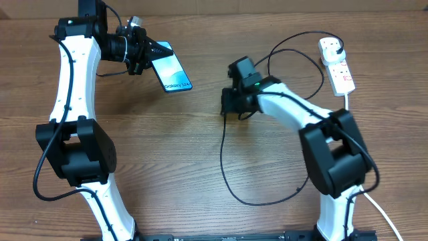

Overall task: Plug charger to phone and switch on socket
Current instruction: 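Grasp the black cable connector end with the right gripper, then lift the connector and bring it toward the phone's bottom port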

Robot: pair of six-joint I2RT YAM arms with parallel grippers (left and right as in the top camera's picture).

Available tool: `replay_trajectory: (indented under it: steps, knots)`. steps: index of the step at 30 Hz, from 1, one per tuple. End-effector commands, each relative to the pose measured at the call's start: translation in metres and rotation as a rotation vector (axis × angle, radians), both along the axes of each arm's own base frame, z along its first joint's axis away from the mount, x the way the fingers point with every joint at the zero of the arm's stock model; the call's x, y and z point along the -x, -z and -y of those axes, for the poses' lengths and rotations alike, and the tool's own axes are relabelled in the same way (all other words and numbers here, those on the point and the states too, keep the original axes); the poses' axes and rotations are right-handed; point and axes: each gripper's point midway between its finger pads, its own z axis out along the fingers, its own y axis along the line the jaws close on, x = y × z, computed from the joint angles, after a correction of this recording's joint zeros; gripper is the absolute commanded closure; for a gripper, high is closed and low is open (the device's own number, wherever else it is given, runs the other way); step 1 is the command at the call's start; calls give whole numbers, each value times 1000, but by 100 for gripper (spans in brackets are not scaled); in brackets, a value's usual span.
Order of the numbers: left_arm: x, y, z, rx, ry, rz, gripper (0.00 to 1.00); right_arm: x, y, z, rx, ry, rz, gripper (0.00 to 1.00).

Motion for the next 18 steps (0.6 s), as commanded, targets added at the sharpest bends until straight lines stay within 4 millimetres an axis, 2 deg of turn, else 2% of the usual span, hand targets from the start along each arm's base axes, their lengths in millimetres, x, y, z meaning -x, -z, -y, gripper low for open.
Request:
replay_trajectory:
  steps: [1,5,10,18]
  knots:
    - [-1,-10,1,25,13,34,96,-1,-63,-19,-167,-75,64,96]
    - [-1,-10,1,24,13,34,96,7,-81,-26,-218,-154,86,96]
    - [0,-10,1,23,32,61,96,23,-113,-40,-330,-282,120,96]
    - [0,-13,3,14,107,187,96,62,-159,-57,-546,-432,69,96]
